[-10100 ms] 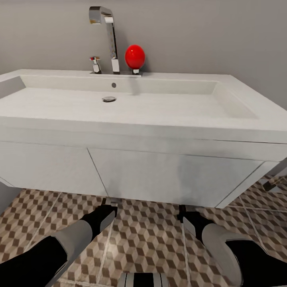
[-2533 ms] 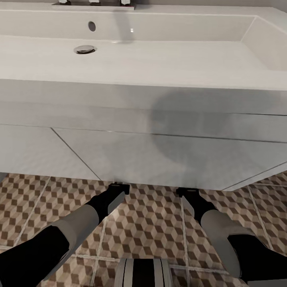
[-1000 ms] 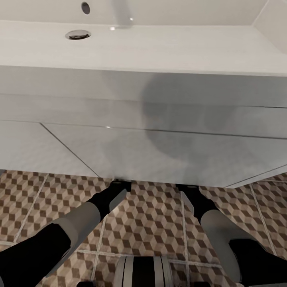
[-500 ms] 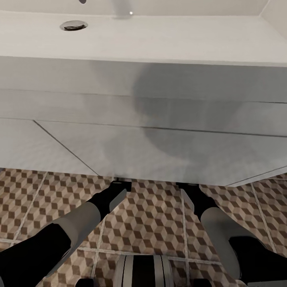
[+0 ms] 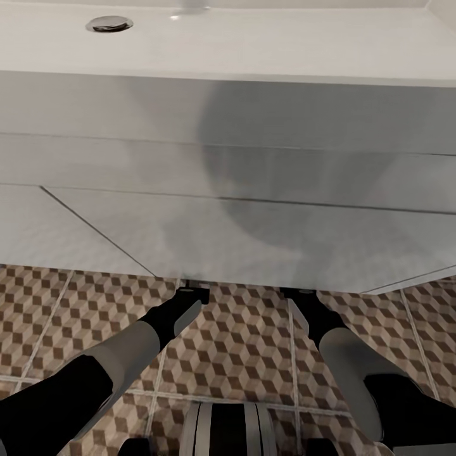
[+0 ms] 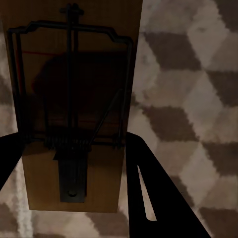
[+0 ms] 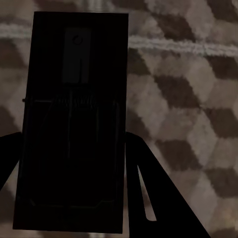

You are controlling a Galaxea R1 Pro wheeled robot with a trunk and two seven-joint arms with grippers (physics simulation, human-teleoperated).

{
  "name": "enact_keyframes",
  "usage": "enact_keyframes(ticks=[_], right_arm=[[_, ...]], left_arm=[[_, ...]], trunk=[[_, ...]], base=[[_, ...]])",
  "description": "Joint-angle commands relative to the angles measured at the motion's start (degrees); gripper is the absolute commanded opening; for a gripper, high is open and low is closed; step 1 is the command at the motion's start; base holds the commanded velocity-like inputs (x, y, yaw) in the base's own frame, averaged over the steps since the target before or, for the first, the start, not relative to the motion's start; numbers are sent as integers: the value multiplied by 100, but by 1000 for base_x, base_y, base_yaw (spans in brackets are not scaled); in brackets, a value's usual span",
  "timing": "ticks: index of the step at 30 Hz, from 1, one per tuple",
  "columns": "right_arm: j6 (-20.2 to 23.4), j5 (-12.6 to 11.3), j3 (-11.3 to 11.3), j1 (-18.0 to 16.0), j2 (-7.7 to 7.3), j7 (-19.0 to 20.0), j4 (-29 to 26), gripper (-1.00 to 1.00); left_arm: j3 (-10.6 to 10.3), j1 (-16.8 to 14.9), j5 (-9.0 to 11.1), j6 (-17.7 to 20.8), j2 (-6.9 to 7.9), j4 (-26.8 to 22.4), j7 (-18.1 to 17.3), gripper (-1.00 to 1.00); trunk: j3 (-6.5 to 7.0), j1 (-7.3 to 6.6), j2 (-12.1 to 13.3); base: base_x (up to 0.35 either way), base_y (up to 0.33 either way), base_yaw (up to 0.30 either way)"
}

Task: Take the four mousetraps from the cabinet in the bathroom and place them on the bathroom floor. Make sure all four end up on the same floor surface, and ensure that at least two of them are either under or directly next to the same bathroom sink.

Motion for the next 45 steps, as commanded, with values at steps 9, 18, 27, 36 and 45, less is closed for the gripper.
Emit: enact_keyframes(ticks=[9, 18, 27, 36, 45], right_arm=[[-13, -14, 3, 8, 8, 6, -10, -100], [-14, -14, 2, 16, 17, 6, -35, -100], [-22, -14, 3, 25, 29, 6, -53, -100], [-18, -7, 3, 34, 34, 6, -48, -100], [-16, -5, 5, 35, 42, 0, -47, -100]], left_arm=[[0, 0, -14, 10, -1, -11, -5, -100], [0, 0, -14, 10, -1, -14, -22, -100], [0, 0, -14, 10, -10, -23, -31, -100], [-1, 0, -22, 17, -64, -189, -32, -100], [0, -103, -31, 14, -62, -207, -7, -100]], trunk=[[-83, 0, 0], [-134, 0, 0], [-137, 0, 0], [-137, 0, 0], [-137, 0, 0]], base=[[0, 0, 0], [0, 0, 0], [0, 0, 0], [0, 0, 0], [0, 0, 0]])
